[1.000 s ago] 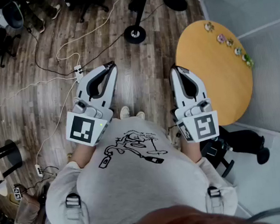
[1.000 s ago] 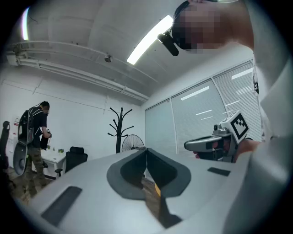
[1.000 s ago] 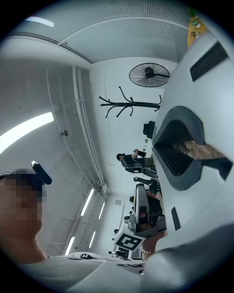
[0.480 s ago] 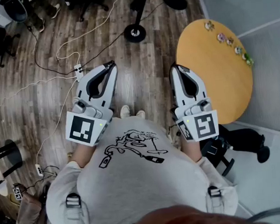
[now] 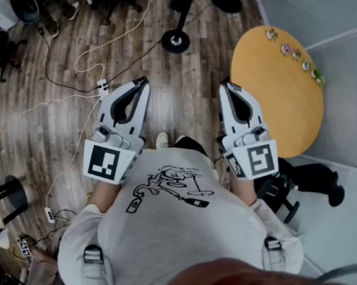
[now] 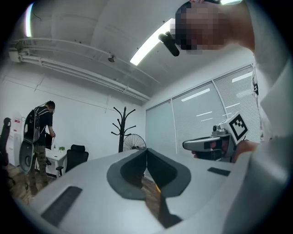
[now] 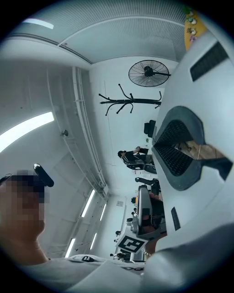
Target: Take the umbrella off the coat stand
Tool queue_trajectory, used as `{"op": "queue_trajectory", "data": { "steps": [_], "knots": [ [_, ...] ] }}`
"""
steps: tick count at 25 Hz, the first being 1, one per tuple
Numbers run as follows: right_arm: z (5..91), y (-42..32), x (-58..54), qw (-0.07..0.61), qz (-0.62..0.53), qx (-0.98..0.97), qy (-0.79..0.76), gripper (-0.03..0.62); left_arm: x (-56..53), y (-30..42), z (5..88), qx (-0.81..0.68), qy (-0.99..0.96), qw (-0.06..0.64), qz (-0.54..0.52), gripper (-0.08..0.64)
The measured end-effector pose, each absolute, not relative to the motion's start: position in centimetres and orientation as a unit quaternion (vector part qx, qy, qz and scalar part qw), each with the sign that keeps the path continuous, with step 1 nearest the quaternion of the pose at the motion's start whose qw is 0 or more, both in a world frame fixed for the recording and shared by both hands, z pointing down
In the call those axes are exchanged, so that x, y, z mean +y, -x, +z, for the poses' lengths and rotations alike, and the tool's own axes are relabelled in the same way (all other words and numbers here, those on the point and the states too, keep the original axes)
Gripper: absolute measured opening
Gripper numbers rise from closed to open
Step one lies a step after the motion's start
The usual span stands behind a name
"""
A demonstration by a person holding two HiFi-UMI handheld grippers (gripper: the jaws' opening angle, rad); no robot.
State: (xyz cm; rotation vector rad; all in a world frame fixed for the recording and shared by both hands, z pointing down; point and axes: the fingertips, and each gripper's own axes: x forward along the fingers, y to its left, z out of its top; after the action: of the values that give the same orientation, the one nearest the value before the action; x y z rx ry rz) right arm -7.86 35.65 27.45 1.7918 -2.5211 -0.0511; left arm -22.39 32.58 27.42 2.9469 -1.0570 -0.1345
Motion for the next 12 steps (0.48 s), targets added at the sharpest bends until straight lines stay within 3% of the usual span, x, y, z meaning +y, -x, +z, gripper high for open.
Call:
{"op": "queue_trajectory", "data": {
  "steps": [12],
  "knots": [
    [28.2,8.0,34.0,0.027,-0.011,-0.81,-0.585,0.015,31.0,22.5,27.6,-0.331,-0.943,0.005,-0.042,0.009]
  ]
}}
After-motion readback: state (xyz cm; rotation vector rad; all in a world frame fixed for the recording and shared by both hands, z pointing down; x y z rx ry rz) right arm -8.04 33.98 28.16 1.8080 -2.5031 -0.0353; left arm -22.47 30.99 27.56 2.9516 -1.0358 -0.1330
